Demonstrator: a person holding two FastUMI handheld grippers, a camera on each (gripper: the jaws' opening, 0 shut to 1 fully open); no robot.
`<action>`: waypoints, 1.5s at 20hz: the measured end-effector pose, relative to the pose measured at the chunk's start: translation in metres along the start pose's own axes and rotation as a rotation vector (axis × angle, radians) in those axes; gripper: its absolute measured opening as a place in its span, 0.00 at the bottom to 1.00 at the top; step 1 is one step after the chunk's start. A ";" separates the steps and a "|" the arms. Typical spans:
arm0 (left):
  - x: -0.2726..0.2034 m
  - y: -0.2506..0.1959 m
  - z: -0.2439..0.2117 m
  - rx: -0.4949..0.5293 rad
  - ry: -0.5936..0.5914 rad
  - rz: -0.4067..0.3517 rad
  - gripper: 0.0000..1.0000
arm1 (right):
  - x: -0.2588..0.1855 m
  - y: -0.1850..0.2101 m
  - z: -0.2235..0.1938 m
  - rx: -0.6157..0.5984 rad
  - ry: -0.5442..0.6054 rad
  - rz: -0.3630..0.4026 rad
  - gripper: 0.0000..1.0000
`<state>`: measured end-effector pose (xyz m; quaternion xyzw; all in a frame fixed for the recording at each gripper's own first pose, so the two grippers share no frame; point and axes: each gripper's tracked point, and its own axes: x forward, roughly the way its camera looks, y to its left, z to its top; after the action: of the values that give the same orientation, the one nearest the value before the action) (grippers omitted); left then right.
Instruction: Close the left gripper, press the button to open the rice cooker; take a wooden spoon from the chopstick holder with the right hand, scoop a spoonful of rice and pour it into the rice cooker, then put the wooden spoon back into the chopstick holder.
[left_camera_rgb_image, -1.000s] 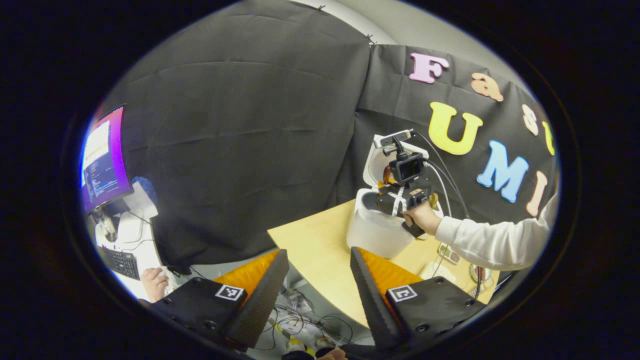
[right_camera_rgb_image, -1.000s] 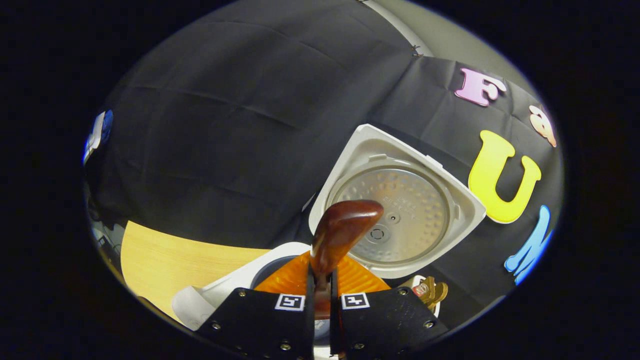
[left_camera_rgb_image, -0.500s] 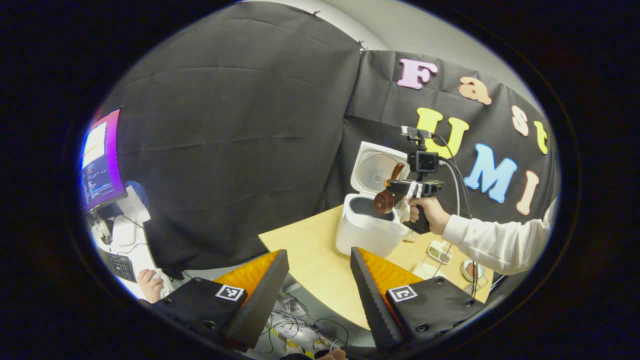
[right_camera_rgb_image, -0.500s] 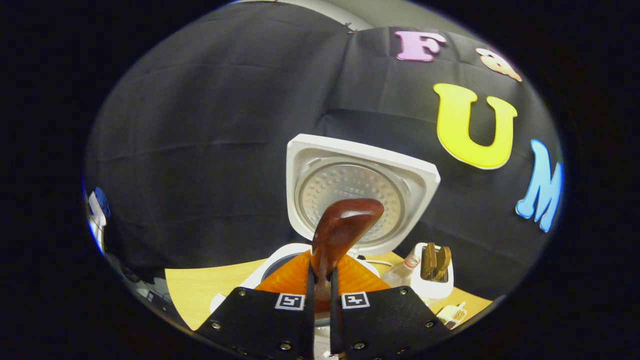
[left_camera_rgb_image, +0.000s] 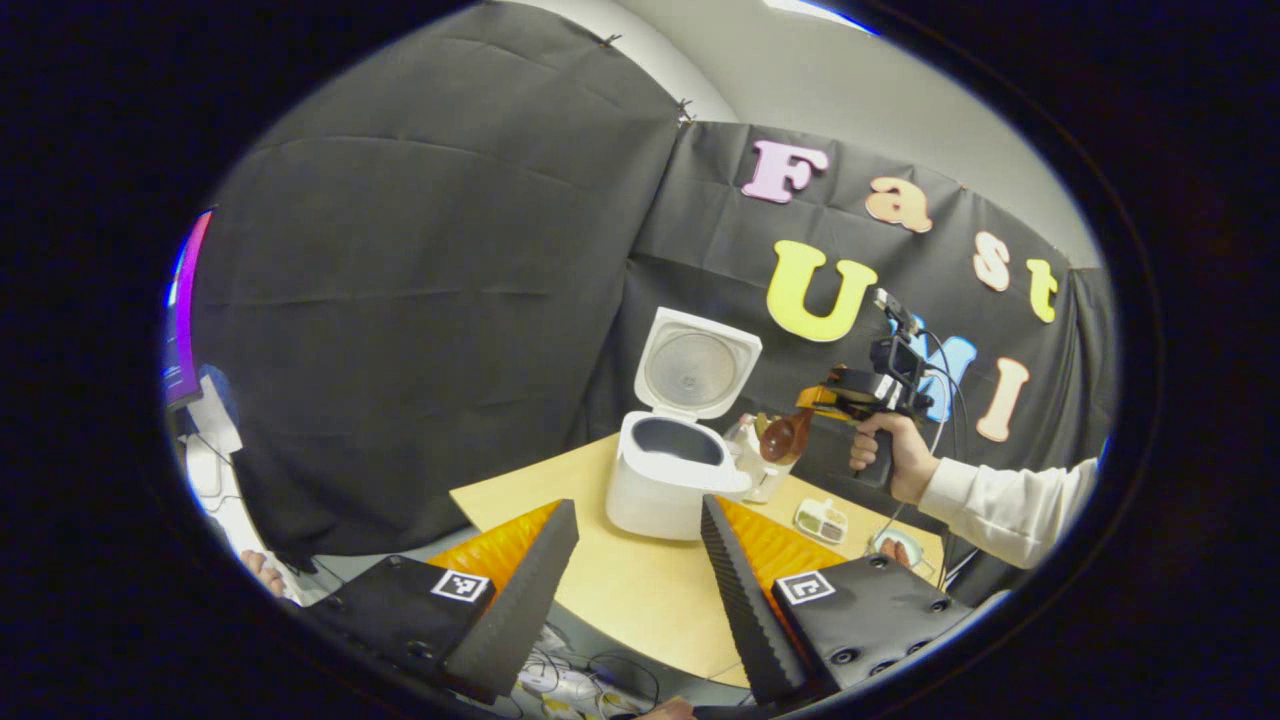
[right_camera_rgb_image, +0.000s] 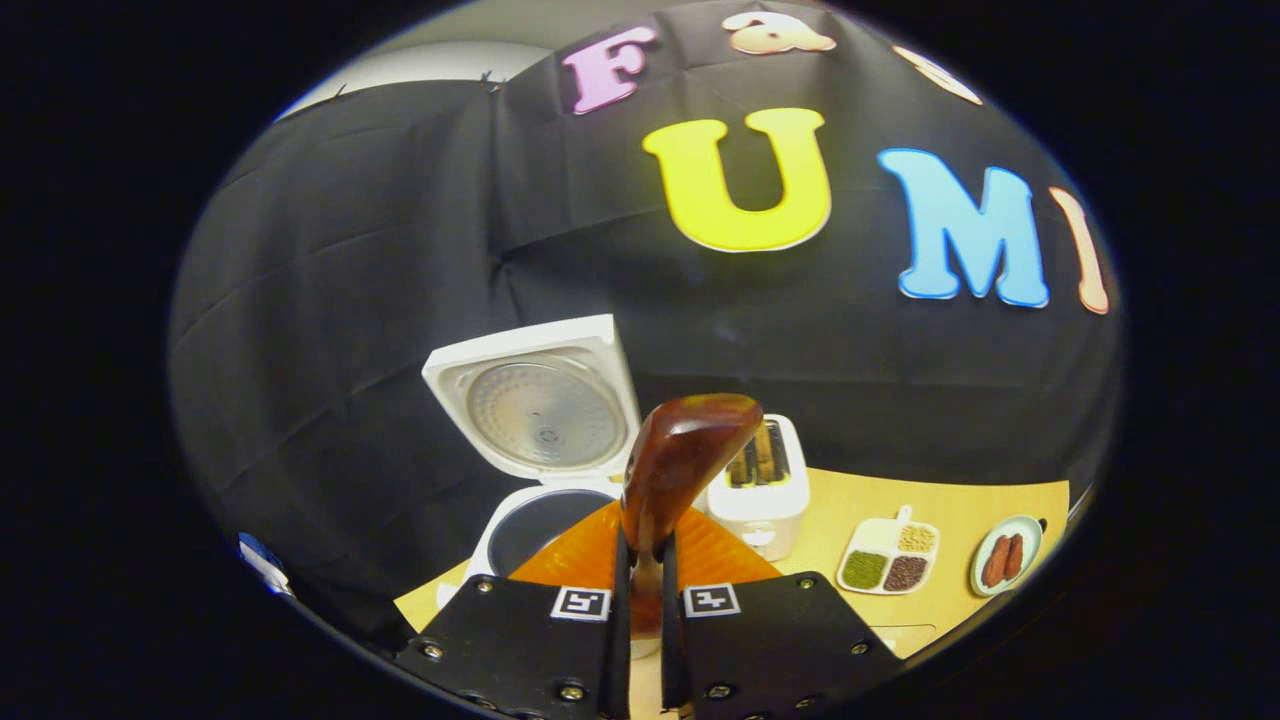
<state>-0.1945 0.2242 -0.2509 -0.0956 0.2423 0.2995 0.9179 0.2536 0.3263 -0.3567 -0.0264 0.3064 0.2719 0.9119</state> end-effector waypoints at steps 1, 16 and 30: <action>-0.001 -0.003 -0.001 -0.002 0.003 -0.023 0.84 | -0.007 -0.017 -0.004 0.027 0.007 -0.024 0.12; 0.027 -0.044 -0.020 0.013 0.065 -0.142 0.83 | -0.095 -0.175 -0.108 0.467 0.101 -0.165 0.12; 0.075 -0.168 -0.048 0.086 0.153 -0.161 0.89 | -0.174 -0.388 -0.159 0.788 0.050 -0.330 0.13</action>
<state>-0.0604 0.1112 -0.3251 -0.0979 0.3158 0.2060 0.9210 0.2502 -0.1210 -0.4317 0.2689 0.4006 -0.0163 0.8757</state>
